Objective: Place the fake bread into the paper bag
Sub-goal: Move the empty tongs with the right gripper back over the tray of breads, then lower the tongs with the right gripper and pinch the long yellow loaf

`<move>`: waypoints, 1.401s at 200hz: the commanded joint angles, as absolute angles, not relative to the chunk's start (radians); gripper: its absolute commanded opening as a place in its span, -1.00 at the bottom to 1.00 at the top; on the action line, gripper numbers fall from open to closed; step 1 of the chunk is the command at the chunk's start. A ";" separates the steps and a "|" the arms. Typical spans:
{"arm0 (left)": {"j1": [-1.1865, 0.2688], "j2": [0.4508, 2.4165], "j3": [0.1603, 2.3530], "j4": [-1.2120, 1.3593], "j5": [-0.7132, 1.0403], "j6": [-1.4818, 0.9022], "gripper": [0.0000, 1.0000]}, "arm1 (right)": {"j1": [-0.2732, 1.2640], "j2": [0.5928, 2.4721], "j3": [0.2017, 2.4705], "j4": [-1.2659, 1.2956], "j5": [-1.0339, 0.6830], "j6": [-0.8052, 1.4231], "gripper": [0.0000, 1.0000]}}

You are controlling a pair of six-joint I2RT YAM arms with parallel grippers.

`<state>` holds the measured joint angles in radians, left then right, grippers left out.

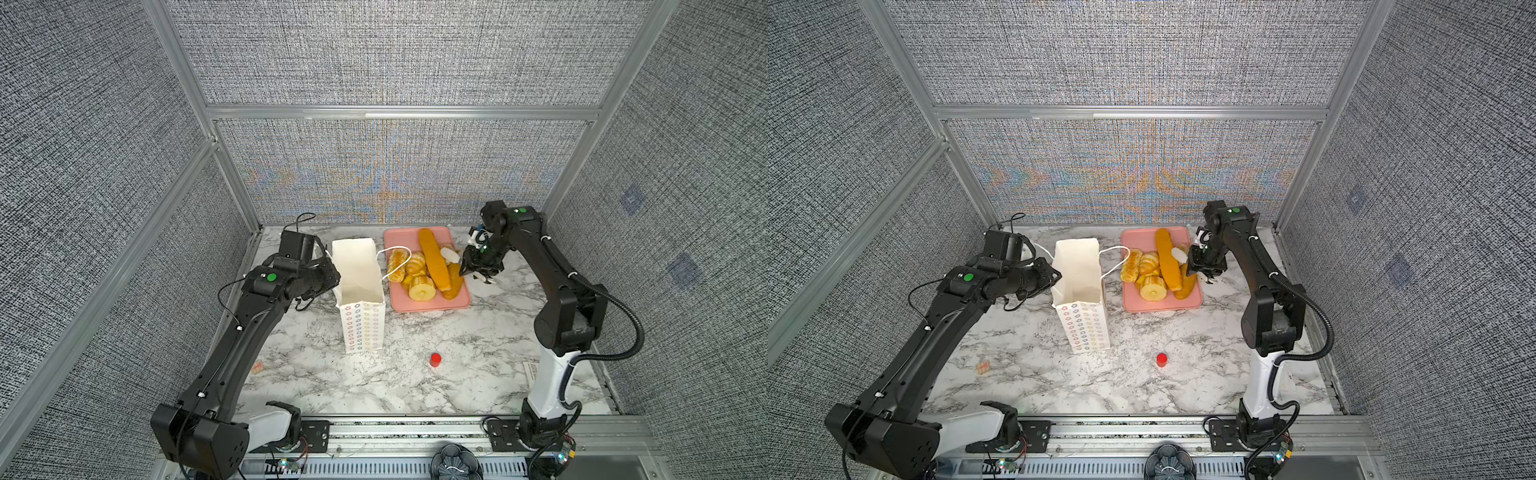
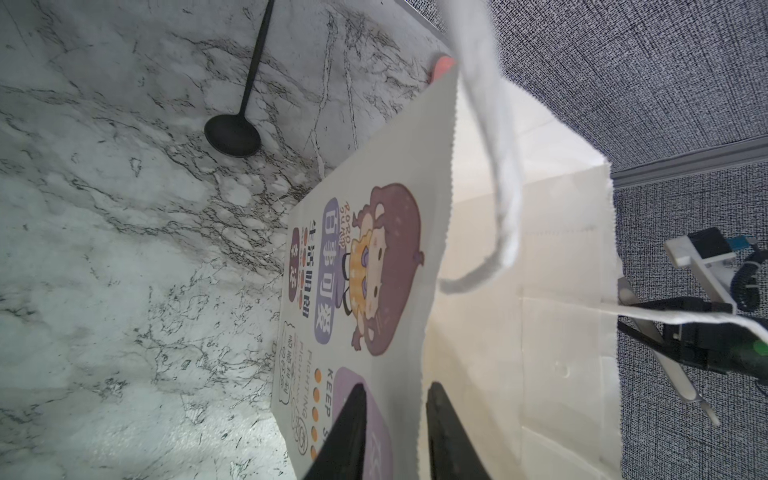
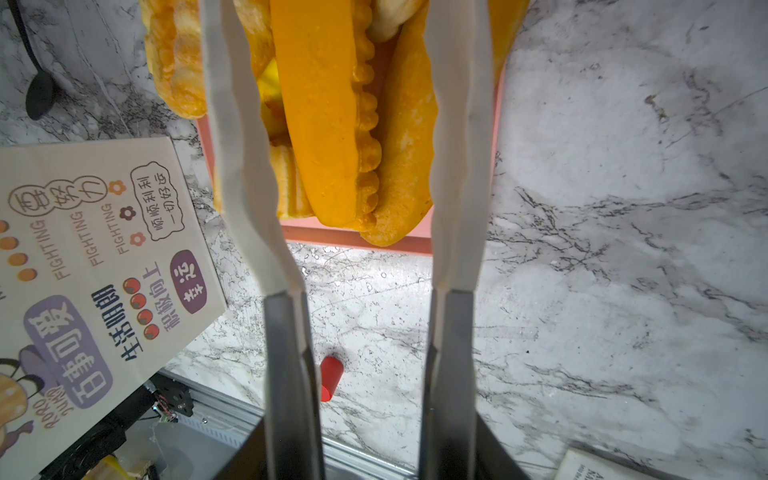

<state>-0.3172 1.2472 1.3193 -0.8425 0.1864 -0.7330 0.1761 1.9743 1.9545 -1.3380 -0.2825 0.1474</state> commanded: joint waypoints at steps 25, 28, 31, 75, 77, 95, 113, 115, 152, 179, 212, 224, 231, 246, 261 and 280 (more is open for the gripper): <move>-0.316 1.259 1.334 -0.844 0.193 -0.713 -0.44 | 0.175 1.967 1.905 -1.356 -0.342 0.115 -0.03; -0.316 1.259 1.335 -0.845 0.193 -0.713 -0.44 | 0.175 1.964 1.902 -1.355 -0.344 0.114 -0.03; -0.316 1.261 1.335 -0.845 0.192 -0.713 -0.44 | 0.175 1.965 1.900 -1.355 -0.344 0.114 -0.03; -0.316 1.269 1.339 -0.844 0.195 -0.713 -0.44 | 0.174 1.969 1.882 -1.347 -0.345 0.107 -0.03; -0.316 1.269 1.339 -0.844 0.196 -0.713 -0.44 | 0.175 1.969 1.881 -1.347 -0.345 0.107 -0.03; -0.316 1.272 1.341 -0.842 0.196 -0.713 -0.44 | 0.175 1.978 1.884 -1.343 -0.351 0.104 -0.03; -0.316 1.272 1.341 -0.843 0.196 -0.715 -0.44 | 0.176 1.987 1.887 -1.344 -0.354 0.103 -0.06; -0.316 1.273 1.341 -0.842 0.195 -0.715 -0.44 | 0.176 1.987 1.887 -1.344 -0.355 0.102 -0.06; -0.316 1.274 1.341 -0.844 0.194 -0.715 -0.44 | 0.176 2.001 1.894 -1.343 -0.366 0.098 -0.07; -0.316 1.277 1.341 -0.842 0.193 -0.717 -0.44 | 0.175 2.012 1.899 -1.341 -0.373 0.097 -0.08; -0.316 1.279 1.341 -0.843 0.193 -0.718 -0.44 | 0.175 2.025 1.899 -1.337 -0.384 0.098 -0.09; -0.316 1.277 1.341 -0.842 0.191 -0.718 -0.44 | 0.175 2.029 1.898 -1.333 -0.390 0.097 -0.10; -0.316 1.277 1.339 -0.843 0.191 -0.719 -0.44 | 0.176 2.032 1.896 -1.332 -0.392 0.097 -0.10; -0.316 1.276 1.338 -0.844 0.191 -0.719 -0.44 | 0.176 2.037 1.894 -1.328 -0.400 0.097 -0.11; -0.316 1.274 1.336 -0.844 0.190 -0.719 -0.44 | 0.176 2.043 1.893 -1.324 -0.404 0.098 -0.11; -0.316 1.273 1.336 -0.844 0.189 -0.721 -0.44 | 0.176 2.050 1.894 -1.321 -0.410 0.099 -0.11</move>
<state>-0.3172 1.2774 1.3350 -0.8444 0.1864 -0.7265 0.1757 2.0445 1.8912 -1.3212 -0.3817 0.1062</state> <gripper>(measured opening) 0.280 0.445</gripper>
